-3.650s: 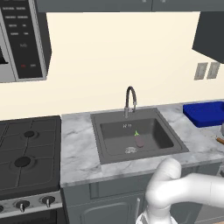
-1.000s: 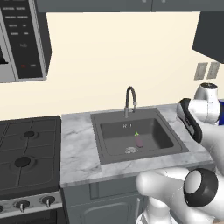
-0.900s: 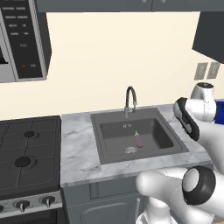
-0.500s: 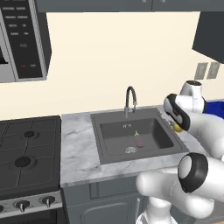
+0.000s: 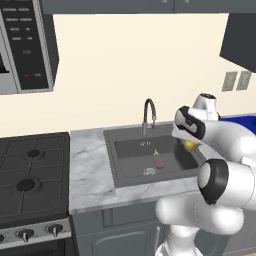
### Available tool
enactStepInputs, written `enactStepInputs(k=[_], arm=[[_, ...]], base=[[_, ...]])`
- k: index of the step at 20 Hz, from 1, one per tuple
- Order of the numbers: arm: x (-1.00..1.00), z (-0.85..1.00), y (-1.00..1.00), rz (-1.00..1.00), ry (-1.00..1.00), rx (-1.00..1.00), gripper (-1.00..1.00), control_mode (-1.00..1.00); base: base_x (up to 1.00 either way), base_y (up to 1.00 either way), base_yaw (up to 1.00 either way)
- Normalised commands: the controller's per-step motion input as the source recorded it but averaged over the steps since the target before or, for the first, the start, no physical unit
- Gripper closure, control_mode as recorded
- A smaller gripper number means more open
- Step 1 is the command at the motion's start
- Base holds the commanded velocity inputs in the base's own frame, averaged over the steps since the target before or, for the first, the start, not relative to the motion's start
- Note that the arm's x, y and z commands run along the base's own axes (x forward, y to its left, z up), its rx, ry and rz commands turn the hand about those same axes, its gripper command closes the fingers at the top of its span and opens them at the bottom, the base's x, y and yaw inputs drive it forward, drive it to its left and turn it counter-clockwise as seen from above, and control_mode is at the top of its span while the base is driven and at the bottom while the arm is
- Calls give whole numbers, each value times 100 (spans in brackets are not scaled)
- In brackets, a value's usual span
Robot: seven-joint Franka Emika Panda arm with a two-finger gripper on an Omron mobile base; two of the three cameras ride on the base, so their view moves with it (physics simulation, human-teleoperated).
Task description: Pick up all produce items and place them in the sink. Turn on the sink faucet to wash them. Then turn the sink off and put them in the tray.
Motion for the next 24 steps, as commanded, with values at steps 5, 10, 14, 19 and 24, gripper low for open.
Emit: enactStepInputs(k=[5, 10, 14, 19, 24], arm=[[33, -37, 26, 13, 0, 3, 100, -100], [32, -37, 16, 10, -1, 2, 100, -100], [33, -34, 9, 7, -4, 0, 100, -100], [32, -31, 1, 1, -5, 0, 100, -100], [37, -30, 0, 1, -6, 0, 100, -100]], base=[[0, 0, 0], [0, 0, 0], [0, 0, 0], [0, 0, 0], [0, 0, 0]])
